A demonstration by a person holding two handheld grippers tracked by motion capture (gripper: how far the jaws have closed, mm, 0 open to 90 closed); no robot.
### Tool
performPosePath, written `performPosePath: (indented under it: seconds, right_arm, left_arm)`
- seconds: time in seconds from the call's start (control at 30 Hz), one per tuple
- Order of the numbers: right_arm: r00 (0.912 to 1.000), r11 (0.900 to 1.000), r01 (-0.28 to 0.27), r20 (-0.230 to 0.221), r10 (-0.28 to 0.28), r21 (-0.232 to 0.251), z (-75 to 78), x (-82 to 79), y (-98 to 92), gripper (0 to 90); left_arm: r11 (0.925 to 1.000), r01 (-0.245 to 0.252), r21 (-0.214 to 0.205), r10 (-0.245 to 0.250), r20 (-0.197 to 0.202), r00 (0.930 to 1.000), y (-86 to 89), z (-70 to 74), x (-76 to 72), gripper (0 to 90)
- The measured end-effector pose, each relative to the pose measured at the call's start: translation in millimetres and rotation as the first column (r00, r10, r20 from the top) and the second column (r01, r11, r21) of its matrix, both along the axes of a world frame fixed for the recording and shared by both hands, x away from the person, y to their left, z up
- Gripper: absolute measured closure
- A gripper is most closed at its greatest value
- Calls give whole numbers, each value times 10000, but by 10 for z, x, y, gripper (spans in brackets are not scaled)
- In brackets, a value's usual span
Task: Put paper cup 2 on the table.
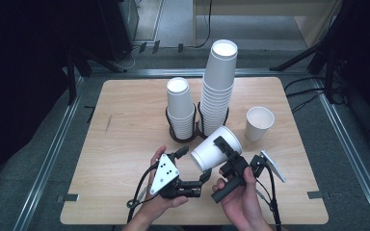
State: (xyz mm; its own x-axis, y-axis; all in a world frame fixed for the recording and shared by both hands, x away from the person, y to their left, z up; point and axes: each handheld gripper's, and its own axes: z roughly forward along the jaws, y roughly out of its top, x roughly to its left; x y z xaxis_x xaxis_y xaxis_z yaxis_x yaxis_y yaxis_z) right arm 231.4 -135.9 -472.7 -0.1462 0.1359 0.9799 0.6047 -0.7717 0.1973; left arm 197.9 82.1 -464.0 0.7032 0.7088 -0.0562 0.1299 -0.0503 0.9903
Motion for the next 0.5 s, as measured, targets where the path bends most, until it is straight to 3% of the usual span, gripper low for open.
performPosePath:
  seconds: [0.13, 0.3, 0.37, 0.4, 0.43, 0.5]
  right_arm:
    - [9993, 9991, 262, 282, -253, -326, 23, 4, -28, 145]
    - [9939, 9897, 669, 953, -550, -1264, 44, 6, -48, 144]
    - [9893, 9775, 904, 1298, -663, -1903, 46, 8, -46, 144]
    - [9893, 9775, 904, 1298, -663, -1903, 46, 8, -46, 144]
    - [9822, 9575, 1184, 1728, -740, -2631, 40, 8, -34, 144]
    - [9774, 9458, 1355, 1962, -788, -2951, 37, 7, -27, 144]
  left_arm:
    - [10000, -16, 32, 16, -38, 10000, 16, 2, 7, 88]
    - [10000, -52, 11, 52, -75, 10000, 32, 4, 14, 88]
    - [10000, -45, 40, 45, -74, 10000, 35, 6, 14, 88]
    - [10000, -45, 40, 45, -74, 10000, 35, 6, 14, 89]
    - [10000, -54, 43, 55, -83, 10000, 34, 4, 15, 89]
    - [10000, -51, 40, 52, -103, 9999, 33, 3, 16, 89]
